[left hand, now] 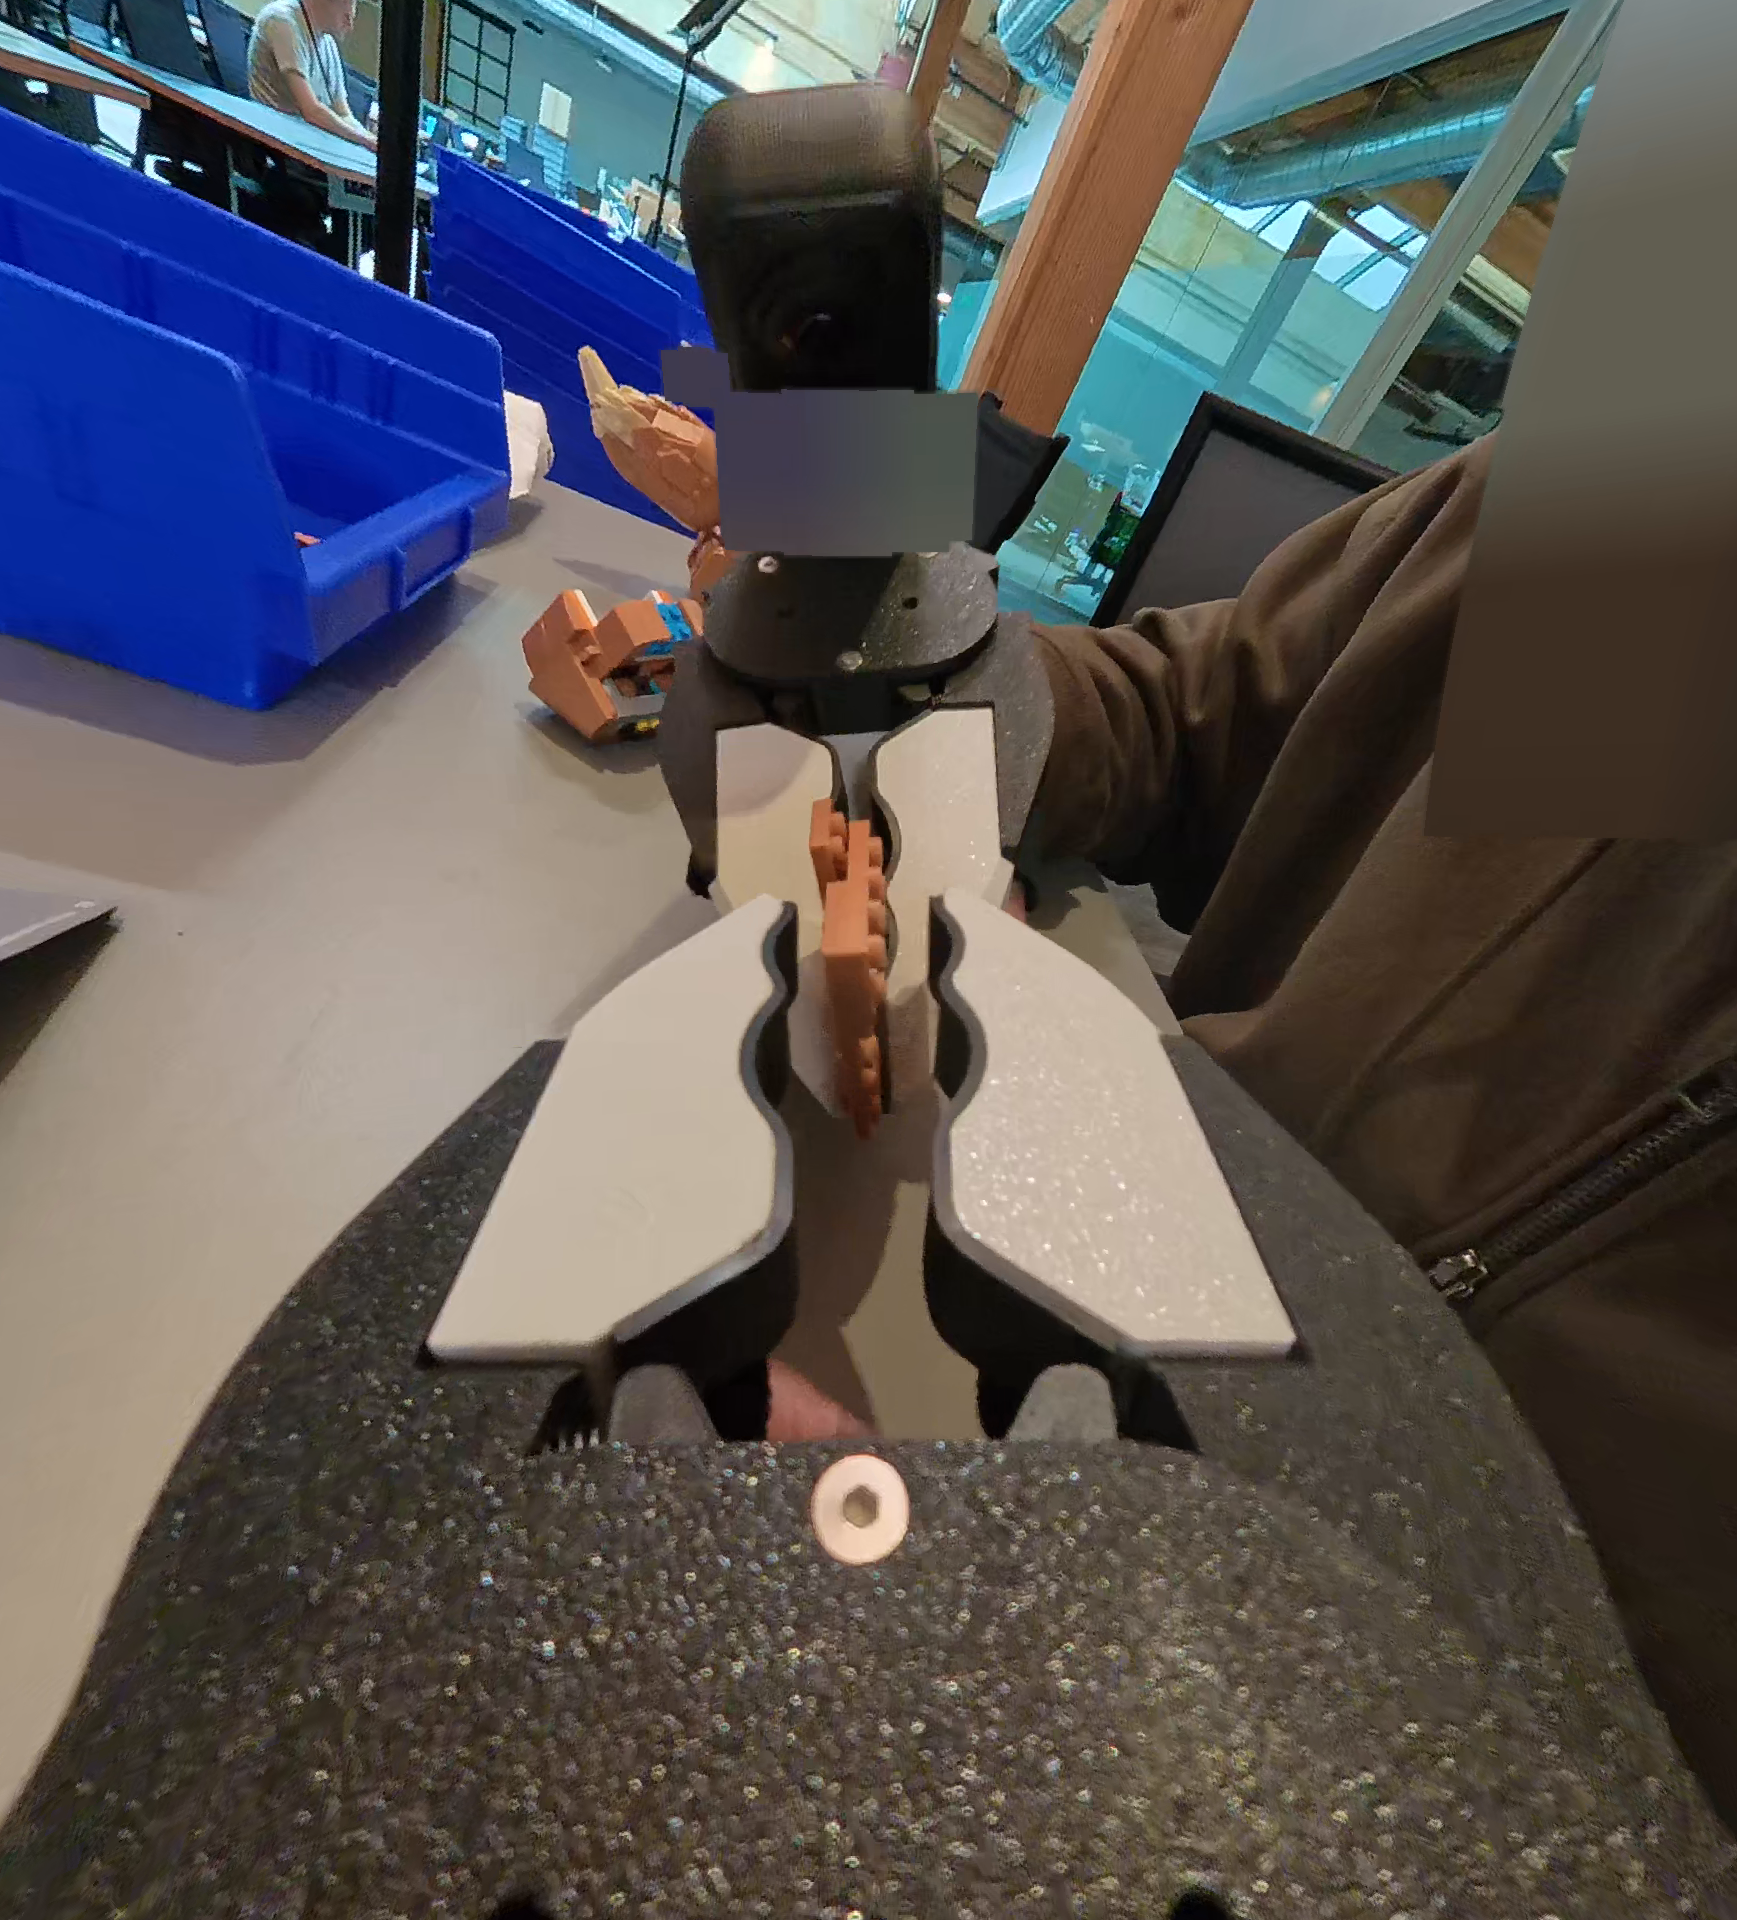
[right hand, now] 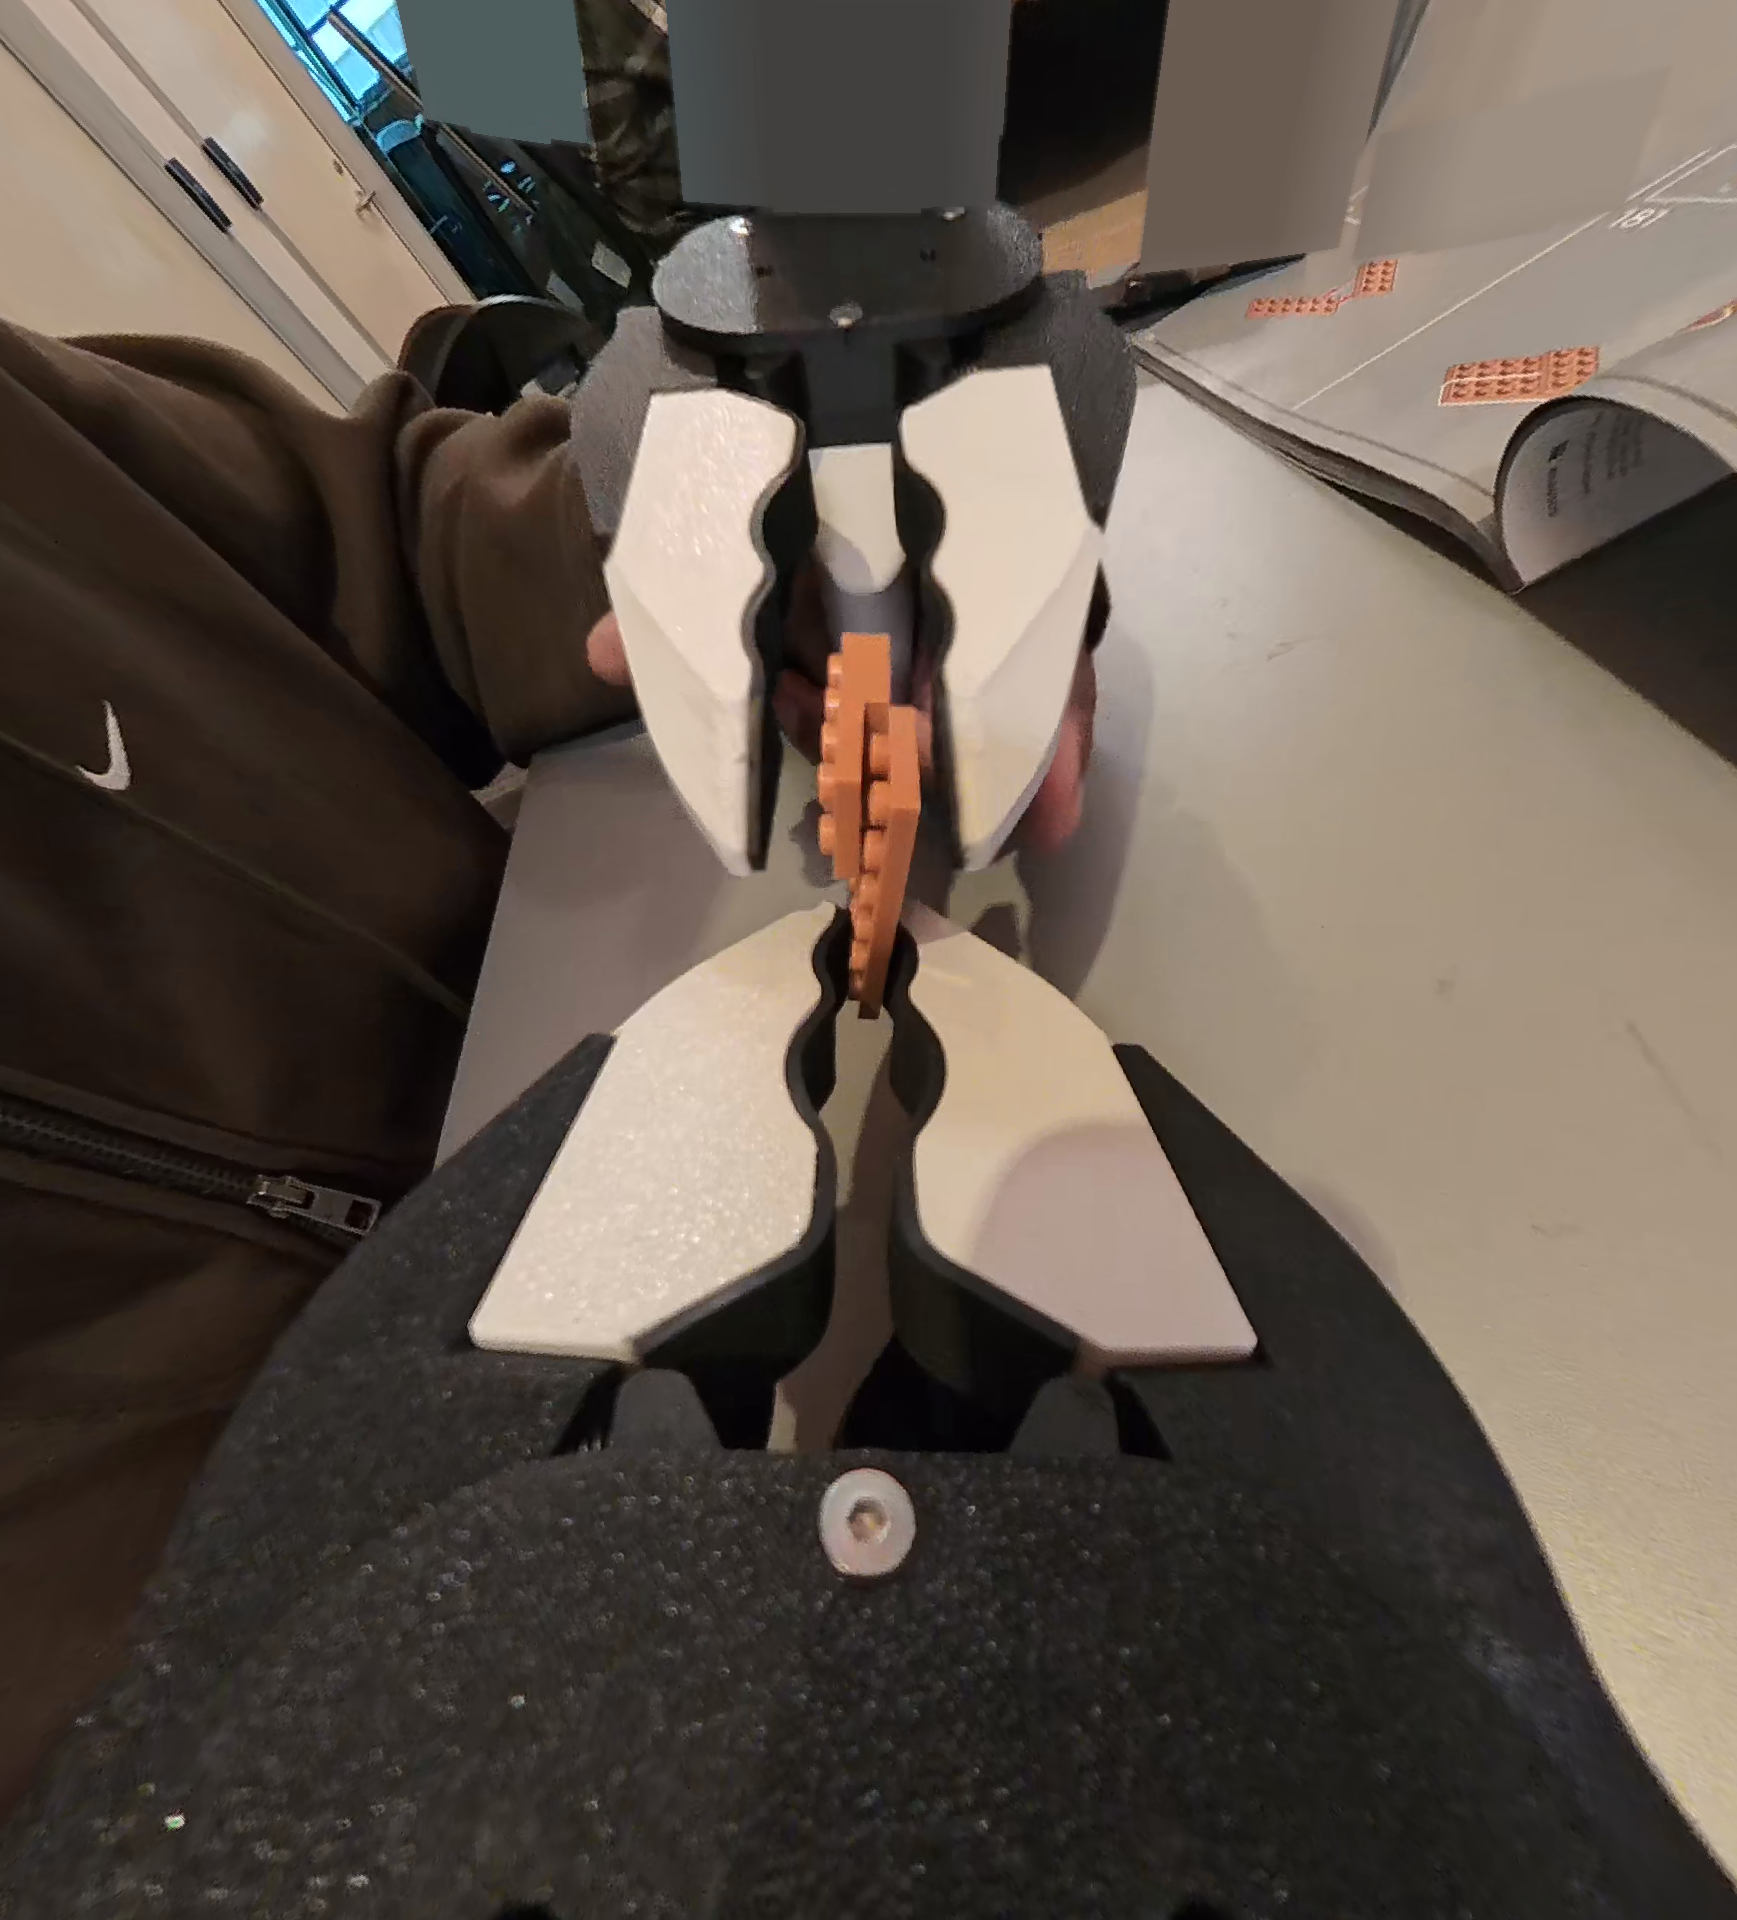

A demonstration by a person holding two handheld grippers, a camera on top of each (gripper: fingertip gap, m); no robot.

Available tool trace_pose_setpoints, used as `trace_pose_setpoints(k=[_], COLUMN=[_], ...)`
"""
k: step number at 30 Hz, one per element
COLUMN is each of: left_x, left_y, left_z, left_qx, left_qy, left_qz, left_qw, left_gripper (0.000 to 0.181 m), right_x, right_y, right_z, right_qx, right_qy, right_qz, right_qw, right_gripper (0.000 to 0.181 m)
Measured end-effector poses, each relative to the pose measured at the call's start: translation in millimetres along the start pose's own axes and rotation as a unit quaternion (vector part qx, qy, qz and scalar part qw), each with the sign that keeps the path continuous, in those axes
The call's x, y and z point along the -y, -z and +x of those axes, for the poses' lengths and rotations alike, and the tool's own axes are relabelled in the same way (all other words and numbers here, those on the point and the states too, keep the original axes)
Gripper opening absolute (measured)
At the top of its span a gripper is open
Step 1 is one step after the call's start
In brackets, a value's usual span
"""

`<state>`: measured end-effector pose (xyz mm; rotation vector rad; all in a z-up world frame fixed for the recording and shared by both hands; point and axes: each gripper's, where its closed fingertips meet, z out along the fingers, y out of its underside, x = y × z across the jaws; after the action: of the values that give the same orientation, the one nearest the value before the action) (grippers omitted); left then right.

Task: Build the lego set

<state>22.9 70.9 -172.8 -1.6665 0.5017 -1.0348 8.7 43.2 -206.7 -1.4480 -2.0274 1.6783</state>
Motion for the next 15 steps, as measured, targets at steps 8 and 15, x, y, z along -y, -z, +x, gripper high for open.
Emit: trace_pose_setpoints(k=[8, 15], left_x=[-3, -9], left_y=[-6, -11], left_z=[2, 2], left_qx=[0.002, 0.007], left_qy=[0.004, 0.009], left_qz=[-0.005, -0.025], left_qw=[1.000, 1.000], left_gripper=[0.011, 0.011], right_x=[-6, -11], right_y=[-2, -3], right_z=[-3, -2], right_qx=[0.004, -0.007], right_qy=[0.002, 0.009], right_qz=[-0.021, -0.043], right_qw=[1.000, 0.999], right_gripper=[0.005, 0.005])
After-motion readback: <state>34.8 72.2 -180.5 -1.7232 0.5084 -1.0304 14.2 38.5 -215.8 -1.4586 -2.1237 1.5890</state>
